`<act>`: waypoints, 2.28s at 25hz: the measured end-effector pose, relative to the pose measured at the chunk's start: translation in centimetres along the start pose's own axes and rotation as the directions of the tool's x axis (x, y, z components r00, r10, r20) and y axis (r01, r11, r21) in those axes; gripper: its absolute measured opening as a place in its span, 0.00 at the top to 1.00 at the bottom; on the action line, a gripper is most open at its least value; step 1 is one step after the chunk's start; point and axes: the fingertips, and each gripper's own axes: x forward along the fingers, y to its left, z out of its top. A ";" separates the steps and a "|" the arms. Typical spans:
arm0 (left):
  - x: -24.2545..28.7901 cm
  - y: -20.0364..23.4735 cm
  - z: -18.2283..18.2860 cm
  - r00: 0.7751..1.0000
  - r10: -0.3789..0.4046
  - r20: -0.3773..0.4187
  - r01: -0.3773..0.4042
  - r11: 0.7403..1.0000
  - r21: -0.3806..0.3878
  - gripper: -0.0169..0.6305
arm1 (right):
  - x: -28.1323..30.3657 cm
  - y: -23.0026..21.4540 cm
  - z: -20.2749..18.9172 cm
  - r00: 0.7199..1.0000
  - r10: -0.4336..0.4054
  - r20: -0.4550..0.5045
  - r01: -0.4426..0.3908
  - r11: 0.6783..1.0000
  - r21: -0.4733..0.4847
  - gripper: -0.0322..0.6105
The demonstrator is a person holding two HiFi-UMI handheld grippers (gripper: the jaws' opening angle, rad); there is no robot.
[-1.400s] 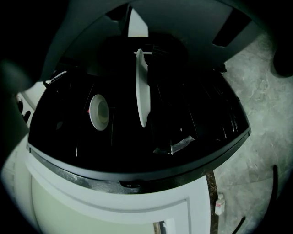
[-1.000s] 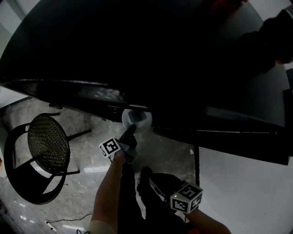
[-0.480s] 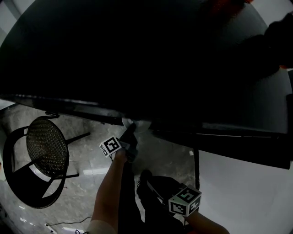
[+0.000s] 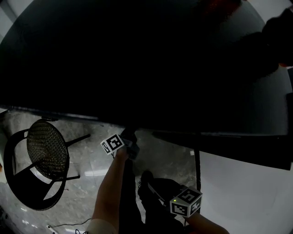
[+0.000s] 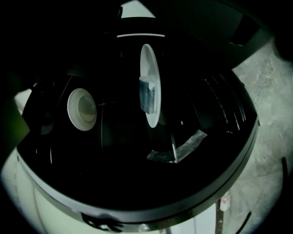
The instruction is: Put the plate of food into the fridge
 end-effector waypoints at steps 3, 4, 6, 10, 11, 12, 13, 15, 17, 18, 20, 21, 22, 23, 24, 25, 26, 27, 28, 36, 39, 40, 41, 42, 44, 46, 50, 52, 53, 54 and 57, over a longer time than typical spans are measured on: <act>0.4 -0.8 -0.2 0.999 0.003 -0.043 0.000 0.998 0.065 0.58 | 0.1 -0.1 -0.1 1.000 0.003 -0.007 -0.003 1.000 -0.003 0.91; 0.4 -0.9 -0.4 0.998 0.006 -0.056 -0.002 0.997 0.080 0.56 | 0.1 -0.1 -0.1 1.000 0.005 -0.010 -0.005 1.000 -0.004 0.91; 0.2 -1.1 -0.6 0.997 0.016 -0.077 -0.008 0.994 0.111 0.55 | 0.2 0.0 -0.1 1.000 0.011 -0.016 -0.012 1.000 -0.011 0.91; -0.6 -1.0 -1.3 0.993 0.048 -0.103 -0.031 0.987 0.158 0.54 | 0.3 0.0 -0.3 0.999 0.014 -0.030 -0.015 1.000 -0.017 0.91; -0.8 -1.0 -1.6 0.992 0.055 -0.110 -0.035 0.985 0.169 0.54 | 0.3 -0.1 -0.5 0.999 0.014 -0.035 -0.015 1.000 -0.017 0.91; -1.0 -1.2 -1.8 0.992 0.057 -0.117 -0.035 0.983 0.179 0.54 | 0.4 -0.1 -0.6 0.999 0.015 -0.040 -0.015 1.000 -0.018 0.91; -1.2 -1.5 -2.0 0.990 0.056 -0.126 -0.031 0.982 0.189 0.54 | 0.5 -0.1 -0.7 0.999 0.015 -0.045 -0.016 1.000 -0.018 0.91; -1.5 -1.9 -2.6 0.986 0.053 -0.157 -0.020 0.979 0.205 0.54 | 0.6 0.0 -1.0 0.998 0.018 -0.053 -0.019 1.000 -0.020 0.91; -1.6 -1.9 -3.4 0.978 0.060 -0.199 -0.016 0.976 0.217 0.54 | 0.8 0.1 -1.2 0.998 0.021 -0.058 -0.022 1.000 -0.022 0.91; -1.7 -1.8 -3.7 0.975 0.066 -0.210 -0.018 0.975 0.221 0.54 | 0.8 0.3 -1.3 0.998 0.022 -0.060 -0.024 0.999 -0.023 0.91; -1.7 -1.7 -3.6 0.976 0.066 -0.207 -0.020 0.976 0.215 0.54 | 0.9 0.4 -1.4 0.998 0.025 -0.062 -0.027 0.999 -0.026 0.91; -1.7 -1.7 -3.4 0.978 0.062 -0.197 -0.020 0.978 0.208 0.54 | 0.8 0.5 -1.4 0.998 0.026 -0.063 -0.028 0.999 -0.027 0.91; -1.6 -1.6 -3.2 0.981 0.058 -0.185 -0.020 0.979 0.201 0.54 | 0.8 0.4 -1.5 0.998 0.025 -0.064 -0.027 0.999 -0.027 0.91; -1.6 -1.5 -2.9 0.983 0.055 -0.175 -0.020 0.981 0.195 0.54 | 0.7 0.4 -1.6 0.998 0.024 -0.065 -0.026 0.999 -0.027 0.91; -1.5 -1.5 -2.6 0.985 0.052 -0.167 -0.020 0.981 0.192 0.54 | 0.7 0.3 -1.7 0.998 0.021 -0.067 -0.023 0.999 -0.025 0.91; -1.3 -1.5 -2.4 0.986 0.050 -0.161 -0.019 0.981 0.191 0.54 | 0.6 0.2 -1.8 0.997 0.018 -0.069 -0.019 1.000 -0.024 0.91; -1.2 -1.6 -2.1 0.986 0.049 -0.157 -0.018 0.981 0.194 0.54 | 0.5 0.0 -1.9 0.997 0.014 -0.070 -0.016 1.000 -0.022 0.91; -1.0 -1.6 -1.9 0.987 0.049 -0.155 -0.017 0.980 0.198 0.54 | 0.5 -0.1 -2.0 0.997 0.012 -0.071 -0.013 1.000 -0.020 0.91; -0.7 -1.7 -1.7 0.987 0.049 -0.154 -0.017 0.979 0.203 0.54 | 0.5 -0.1 -2.0 0.997 0.011 -0.071 -0.012 1.000 -0.018 0.91; -0.3 -1.7 -1.1 0.985 0.085 -0.147 -0.047 0.968 0.247 0.48 | 0.5 -0.1 -1.7 0.997 0.023 -0.067 -0.024 1.000 -0.015 0.91; -1.0 -1.8 -1.4 0.987 0.092 -0.129 -0.057 0.966 0.254 0.43 | 0.5 -0.3 -1.9 0.997 0.024 -0.077 -0.025 1.000 -0.015 0.91; -1.2 -1.9 -1.7 0.987 0.089 -0.136 -0.051 0.964 0.260 0.43 | 0.5 -0.3 -2.0 0.997 0.025 -0.079 -0.026 1.000 -0.016 0.91; -1.3 -2.1 -2.1 0.985 0.082 -0.149 -0.040 0.963 0.268 0.43 | 0.6 -0.3 -2.0 0.996 0.027 -0.080 -0.028 0.999 -0.017 0.91; -1.3 -2.4 -2.5 0.983 0.075 -0.166 -0.027 0.961 0.276 0.43 | 0.6 -0.3 -2.0 0.996 0.028 -0.081 -0.029 0.999 -0.018 0.91; -1.2 -2.8 -3.4 0.978 0.069 -0.196 -0.010 0.957 0.290 0.43 | 0.6 -0.2 -2.1 0.996 0.029 -0.083 -0.031 0.999 -0.019 0.91; -1.0 -2.9 -3.9 0.975 0.076 -0.210 -0.010 0.955 0.296 0.43 | 0.5 -0.2 -2.3 0.996 0.029 -0.085 -0.030 0.999 -0.019 0.91; -0.5 -2.9 -3.7 0.976 0.084 -0.200 -0.024 0.958 0.286 0.43 | 0.2 -0.4 -2.6 0.996 0.020 -0.088 -0.022 1.000 -0.019 0.91; -0.2 -2.9 -3.4 0.977 0.086 -0.195 -0.027 0.958 0.286 0.43 | 0.0 -0.5 -2.9 0.996 0.014 -0.090 -0.016 1.000 -0.016 0.91; -0.1 -2.9 -3.2 0.977 0.088 -0.192 -0.029 0.956 0.291 0.43 | 0.0 -0.5 -3.0 0.996 0.012 -0.090 -0.014 1.000 -0.016 0.91; 0.1 -2.9 -2.9 0.978 0.090 -0.189 -0.031 0.955 0.297 0.43 | -0.1 -0.5 -3.0 0.996 0.011 -0.089 -0.012 1.000 -0.014 0.91; 0.7 -2.9 -2.3 0.979 0.098 -0.181 -0.038 0.950 0.311 0.43 | -0.2 -0.4 -3.0 0.997 0.011 -0.083 -0.012 1.000 -0.010 0.91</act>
